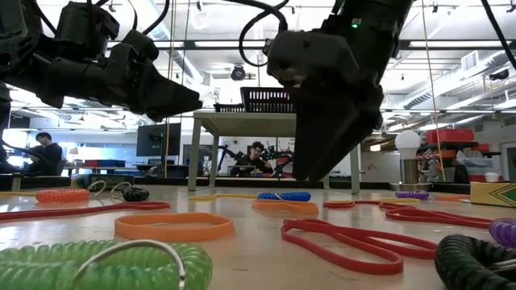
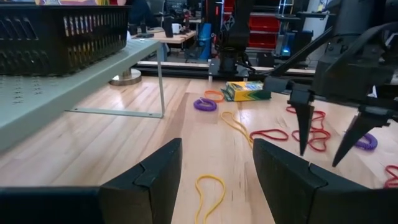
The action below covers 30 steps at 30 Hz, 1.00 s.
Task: Pick & Place Office Desk Supplies
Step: Put the violet spiral keychain the top right black bin
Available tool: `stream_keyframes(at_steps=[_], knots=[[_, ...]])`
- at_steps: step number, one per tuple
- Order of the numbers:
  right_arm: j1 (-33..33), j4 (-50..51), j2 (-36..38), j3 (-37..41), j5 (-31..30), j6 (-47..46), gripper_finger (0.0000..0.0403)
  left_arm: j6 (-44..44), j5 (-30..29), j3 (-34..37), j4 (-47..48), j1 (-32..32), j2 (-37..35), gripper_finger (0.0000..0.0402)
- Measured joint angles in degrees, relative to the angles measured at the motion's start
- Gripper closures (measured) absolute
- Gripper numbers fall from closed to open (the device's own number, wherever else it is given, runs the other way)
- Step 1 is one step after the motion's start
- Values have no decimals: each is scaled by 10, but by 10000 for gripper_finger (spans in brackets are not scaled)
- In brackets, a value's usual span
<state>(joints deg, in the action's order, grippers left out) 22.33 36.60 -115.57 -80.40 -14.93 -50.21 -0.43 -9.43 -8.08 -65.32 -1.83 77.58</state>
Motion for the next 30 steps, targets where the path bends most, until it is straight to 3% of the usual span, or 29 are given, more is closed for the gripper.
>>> stream_keyframes(at_steps=[9,13,21,30], knots=[[-23,20,4,0,-26,2,235,0,0,0,0,0,0,197],[-16,32,20,0,55,0,236,0,0,0,1,0,0,197],[59,73,12,0,209,36,236,0,0,0,0,0,0,197],[83,90,-14,0,213,94,236,0,0,0,0,0,0,197]])
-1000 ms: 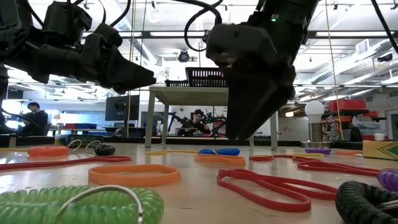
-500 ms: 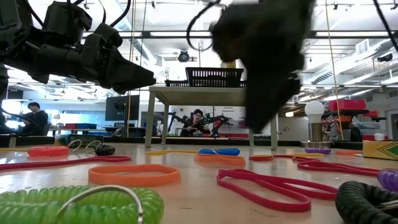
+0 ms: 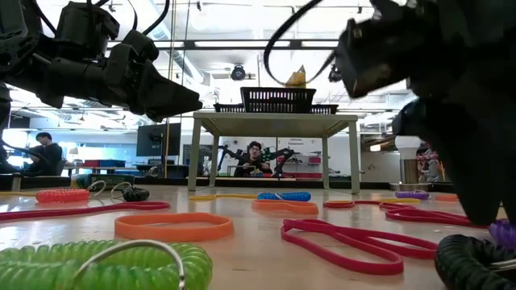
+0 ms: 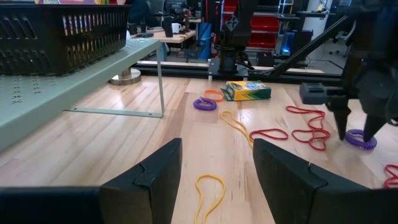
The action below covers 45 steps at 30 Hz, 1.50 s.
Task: Pick & Place Office Desk Supplies
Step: Put the violet spiral keychain the top right black bin
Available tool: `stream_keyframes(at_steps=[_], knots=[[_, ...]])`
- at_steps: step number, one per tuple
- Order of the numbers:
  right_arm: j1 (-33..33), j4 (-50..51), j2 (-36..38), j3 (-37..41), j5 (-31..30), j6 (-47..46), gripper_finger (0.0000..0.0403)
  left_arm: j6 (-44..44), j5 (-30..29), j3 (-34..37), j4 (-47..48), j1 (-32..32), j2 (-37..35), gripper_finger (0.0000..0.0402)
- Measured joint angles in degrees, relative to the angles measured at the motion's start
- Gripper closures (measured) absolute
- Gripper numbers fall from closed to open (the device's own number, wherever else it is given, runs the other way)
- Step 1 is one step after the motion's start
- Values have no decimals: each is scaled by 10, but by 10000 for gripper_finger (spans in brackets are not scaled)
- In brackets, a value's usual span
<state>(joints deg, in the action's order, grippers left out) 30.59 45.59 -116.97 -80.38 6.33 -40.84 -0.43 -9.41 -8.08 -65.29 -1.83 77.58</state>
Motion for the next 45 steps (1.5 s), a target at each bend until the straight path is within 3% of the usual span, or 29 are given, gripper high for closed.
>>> stream_keyframes(at_steps=[8,18,25,34,45], knots=[[0,-3,-13,-2,-19,59,245,0,0,0,1,0,0,197],[-1,5,-13,-1,-53,139,314,0,0,0,1,0,0,197],[0,6,-13,-1,-63,134,360,0,0,0,1,0,0,197],[12,5,-2,2,-114,85,359,0,0,0,1,0,0,197],[12,8,62,-3,-172,43,361,0,0,0,1,0,0,197]])
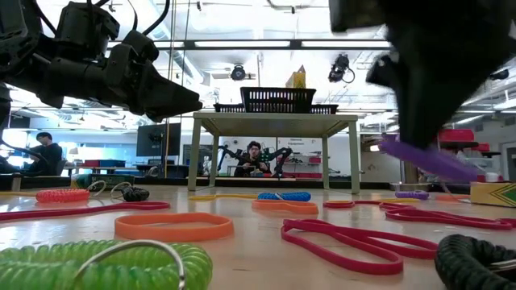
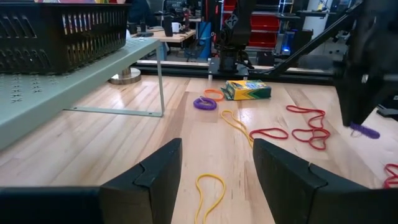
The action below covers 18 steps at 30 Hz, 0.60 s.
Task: Pick & Place Office Desk Supplies
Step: Put the violet spiral keychain the top right black bin
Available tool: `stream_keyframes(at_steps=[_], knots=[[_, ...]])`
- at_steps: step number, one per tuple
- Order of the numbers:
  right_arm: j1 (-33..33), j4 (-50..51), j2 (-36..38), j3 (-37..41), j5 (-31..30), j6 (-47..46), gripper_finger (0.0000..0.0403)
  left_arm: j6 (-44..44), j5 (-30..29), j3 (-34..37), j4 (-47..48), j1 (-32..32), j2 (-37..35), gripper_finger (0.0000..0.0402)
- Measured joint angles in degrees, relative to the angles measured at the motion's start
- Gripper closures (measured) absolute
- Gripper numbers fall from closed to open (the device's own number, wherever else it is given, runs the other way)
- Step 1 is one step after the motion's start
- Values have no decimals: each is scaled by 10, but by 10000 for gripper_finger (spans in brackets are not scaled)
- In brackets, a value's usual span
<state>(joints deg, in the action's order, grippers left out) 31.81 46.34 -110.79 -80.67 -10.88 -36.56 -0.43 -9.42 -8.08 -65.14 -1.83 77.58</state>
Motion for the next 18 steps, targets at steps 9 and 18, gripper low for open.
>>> stream_keyframes(at_steps=[9,18], knots=[[-28,92,56,-93,-78,-27,362,0,0,0,-1,0,0,197],[-133,162,123,-201,-161,-33,362,0,0,0,-1,0,0,197]])
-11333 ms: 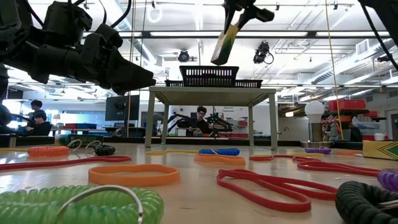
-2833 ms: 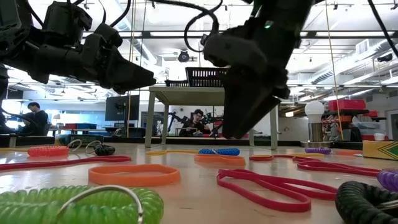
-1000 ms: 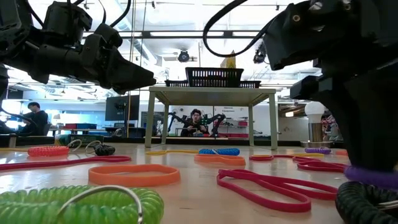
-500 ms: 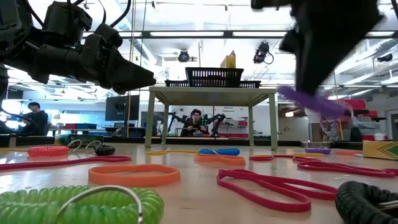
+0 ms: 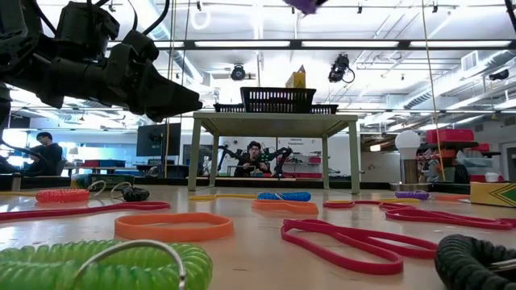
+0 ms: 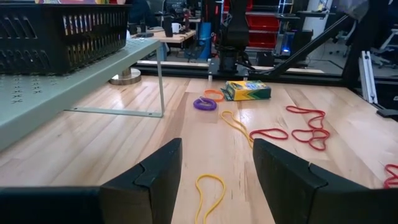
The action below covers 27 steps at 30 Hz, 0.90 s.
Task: Pick & Place Office Desk Supplies
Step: Put the violet spiral keychain the top right black bin
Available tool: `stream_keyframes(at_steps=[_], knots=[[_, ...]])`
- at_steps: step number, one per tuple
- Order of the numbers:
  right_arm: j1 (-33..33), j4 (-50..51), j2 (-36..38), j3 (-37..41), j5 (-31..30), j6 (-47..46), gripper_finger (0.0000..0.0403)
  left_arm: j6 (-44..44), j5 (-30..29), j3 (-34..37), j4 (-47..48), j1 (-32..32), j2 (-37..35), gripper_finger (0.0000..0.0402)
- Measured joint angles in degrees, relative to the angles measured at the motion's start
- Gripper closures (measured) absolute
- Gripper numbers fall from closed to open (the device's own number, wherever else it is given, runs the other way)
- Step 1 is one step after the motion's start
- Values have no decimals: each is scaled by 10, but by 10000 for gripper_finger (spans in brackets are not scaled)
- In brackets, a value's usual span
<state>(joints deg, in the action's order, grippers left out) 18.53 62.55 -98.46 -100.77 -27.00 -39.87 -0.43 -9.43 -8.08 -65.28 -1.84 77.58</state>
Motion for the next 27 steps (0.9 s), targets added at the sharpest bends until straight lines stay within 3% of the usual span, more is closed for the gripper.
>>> stream_keyframes(at_steps=[4,9,19,23,27], knots=[[-89,3,36,-46,-46,24,362,0,0,0,0,0,0,197],[-242,1,56,-107,-48,117,362,0,0,0,0,0,0,197],[-540,-55,17,-93,140,237,362,0,0,0,0,0,0,197],[-585,-76,-14,-65,208,267,362,0,0,0,0,0,0,197],[-588,-79,-29,-39,221,295,362,0,0,0,0,0,0,197]])
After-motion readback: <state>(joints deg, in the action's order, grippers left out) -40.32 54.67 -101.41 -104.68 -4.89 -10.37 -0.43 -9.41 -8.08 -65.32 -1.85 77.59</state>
